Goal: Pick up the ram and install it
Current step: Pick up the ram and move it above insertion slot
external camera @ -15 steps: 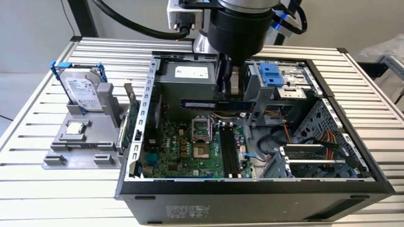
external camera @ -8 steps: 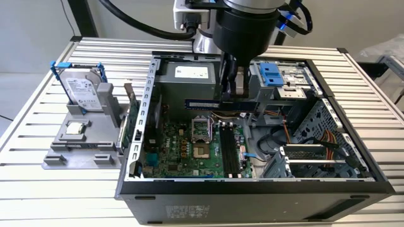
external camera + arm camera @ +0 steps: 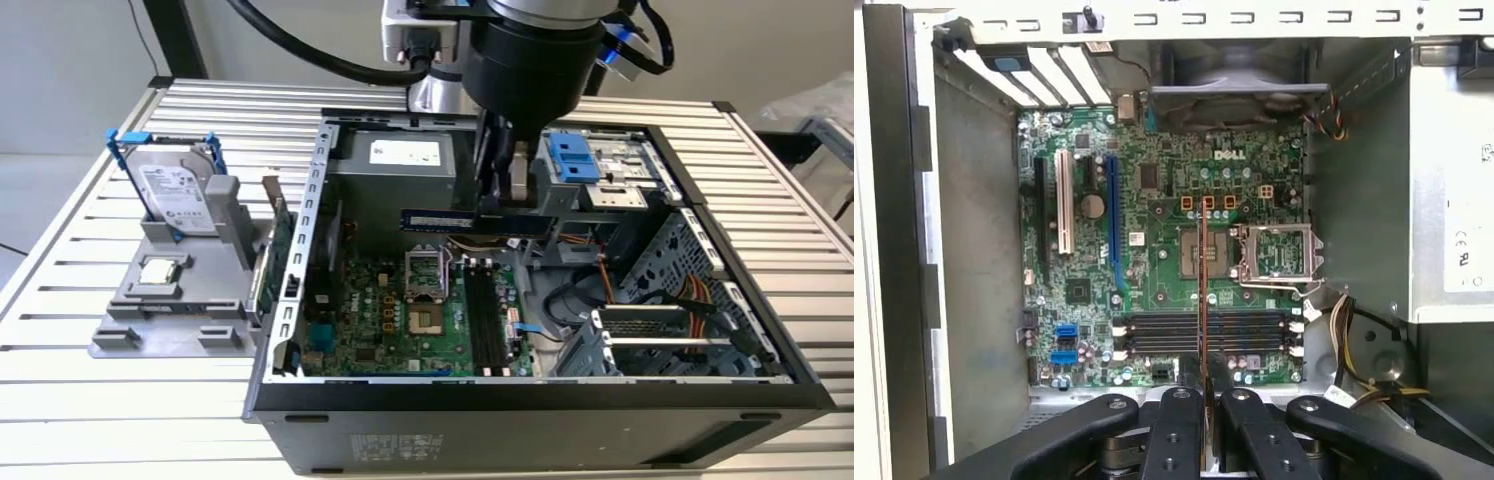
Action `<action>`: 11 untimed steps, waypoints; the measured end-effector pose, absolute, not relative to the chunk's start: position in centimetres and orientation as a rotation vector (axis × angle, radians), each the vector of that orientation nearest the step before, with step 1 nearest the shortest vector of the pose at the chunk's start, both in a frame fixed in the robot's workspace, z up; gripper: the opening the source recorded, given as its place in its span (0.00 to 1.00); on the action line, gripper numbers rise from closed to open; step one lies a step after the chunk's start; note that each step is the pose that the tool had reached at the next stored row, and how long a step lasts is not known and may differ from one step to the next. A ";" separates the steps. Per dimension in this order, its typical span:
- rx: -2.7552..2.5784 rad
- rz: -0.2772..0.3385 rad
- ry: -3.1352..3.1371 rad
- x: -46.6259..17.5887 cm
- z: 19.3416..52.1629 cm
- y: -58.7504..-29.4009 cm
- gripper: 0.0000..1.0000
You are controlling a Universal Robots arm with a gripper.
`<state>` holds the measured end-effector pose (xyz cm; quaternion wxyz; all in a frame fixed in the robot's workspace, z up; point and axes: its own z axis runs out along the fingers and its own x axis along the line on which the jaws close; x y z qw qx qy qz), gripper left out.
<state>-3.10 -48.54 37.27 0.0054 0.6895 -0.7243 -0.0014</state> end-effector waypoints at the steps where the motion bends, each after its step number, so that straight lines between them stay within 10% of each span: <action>1: 2.158 -0.004 -2.268 -3.0 37.3 -48.5 0.00; 11: 2.138 -0.004 -2.287 -1.7 37.3 -48.5 0.00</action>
